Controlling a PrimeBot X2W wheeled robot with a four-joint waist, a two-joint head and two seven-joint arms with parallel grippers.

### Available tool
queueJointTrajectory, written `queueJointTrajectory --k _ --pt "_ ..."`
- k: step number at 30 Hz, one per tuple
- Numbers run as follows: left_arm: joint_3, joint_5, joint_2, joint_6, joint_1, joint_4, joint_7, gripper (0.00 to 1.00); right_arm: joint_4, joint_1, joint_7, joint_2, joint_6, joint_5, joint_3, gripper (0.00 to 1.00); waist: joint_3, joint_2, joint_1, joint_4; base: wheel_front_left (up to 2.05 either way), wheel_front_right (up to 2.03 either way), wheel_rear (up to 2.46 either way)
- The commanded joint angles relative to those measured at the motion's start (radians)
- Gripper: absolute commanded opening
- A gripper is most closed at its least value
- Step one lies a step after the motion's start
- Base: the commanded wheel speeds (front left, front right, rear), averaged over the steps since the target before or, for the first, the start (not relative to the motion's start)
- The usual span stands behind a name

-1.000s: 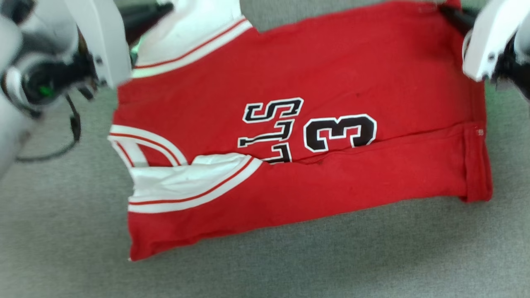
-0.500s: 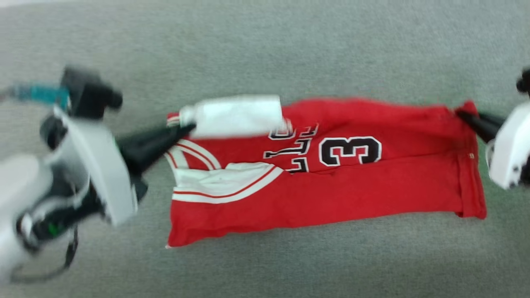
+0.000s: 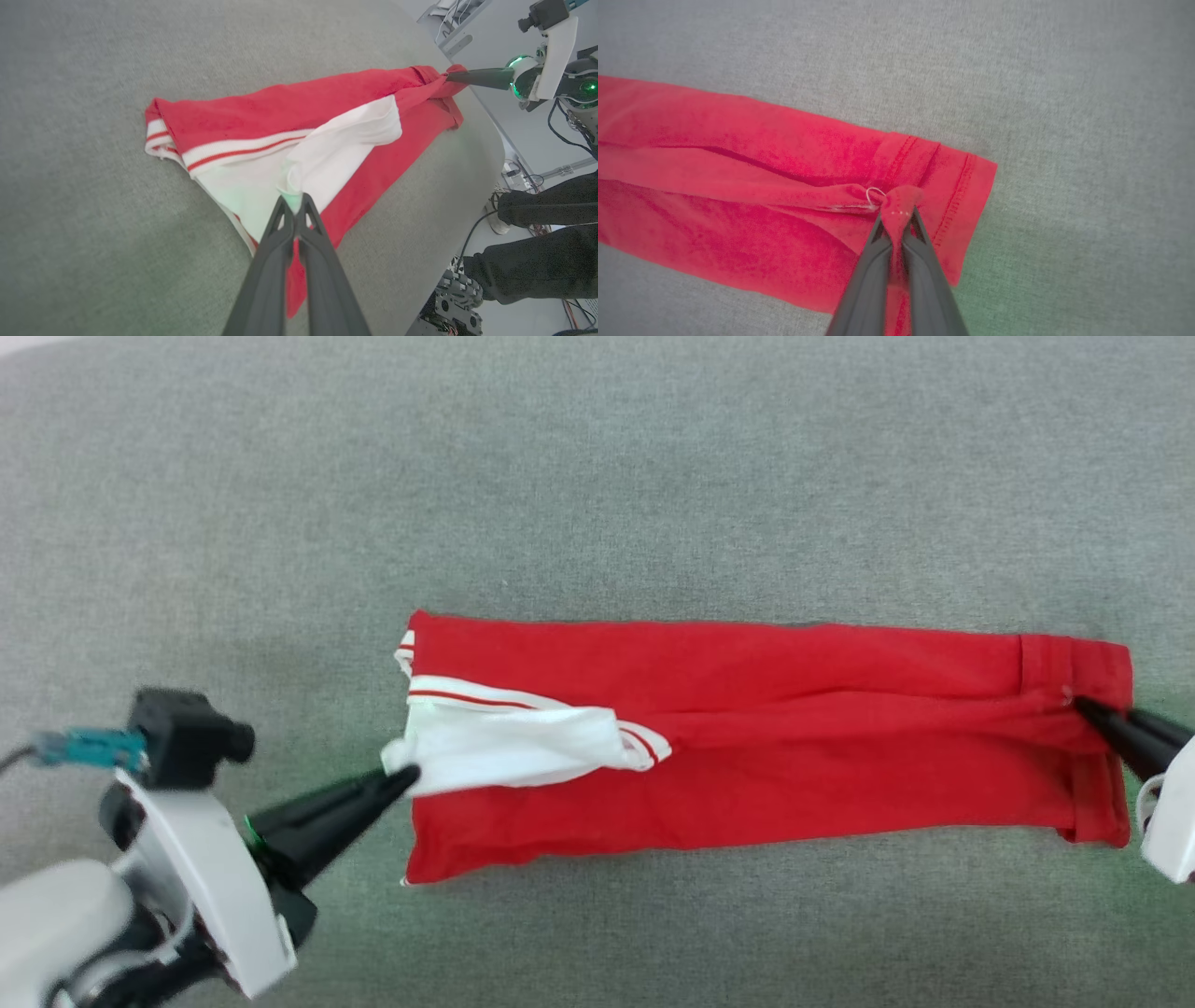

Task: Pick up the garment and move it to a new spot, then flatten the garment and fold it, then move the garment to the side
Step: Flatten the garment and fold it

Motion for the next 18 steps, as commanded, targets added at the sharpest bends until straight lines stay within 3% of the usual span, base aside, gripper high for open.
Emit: queueJointTrajectory --k 1,14,15,16,17,18 --pt "-0.003 0.002 -0.009 0.001 0.014 0.000 -0.003 0.00 -0.004 0.012 0.003 0.006 -0.001 -0.006 -0.007 0.00 0.005 -0.0001 0.0000 0.003 0.00 0.00 0.00" --pt "-0.025 0.029 -0.191 0.001 0.058 0.194 -0.011 0.00 0.058 0.019 -0.018 0.087 -0.001 -0.117 0.009 0.00 0.049 -0.0001 0.0000 0.017 0.00 0.00 0.00" --pt "-0.025 0.028 -0.196 0.001 0.058 0.201 -0.013 0.00 0.060 0.010 -0.027 0.090 -0.001 -0.115 0.011 0.18 0.048 -0.0001 0.0000 0.017 0.00 0.00 0.00" --pt "-0.026 0.028 -0.202 0.001 0.058 0.207 -0.021 0.00 0.062 0.002 -0.041 0.099 -0.001 -0.108 0.005 0.47 0.047 -0.0001 0.0000 0.017 0.00 0.00 0.00" --pt "-0.026 0.024 -0.209 0.001 0.061 0.210 -0.029 0.03 0.064 -0.003 -0.052 0.105 -0.001 -0.105 -0.002 1.00 0.043 -0.0001 0.0000 0.018 0.00 0.00 0.00" --pt "-0.027 0.024 -0.213 0.001 0.064 0.213 -0.039 0.18 0.065 -0.004 -0.062 0.106 -0.001 -0.102 -0.006 1.00 0.037 -0.0001 0.0000 0.019 0.00 0.00 0.00"
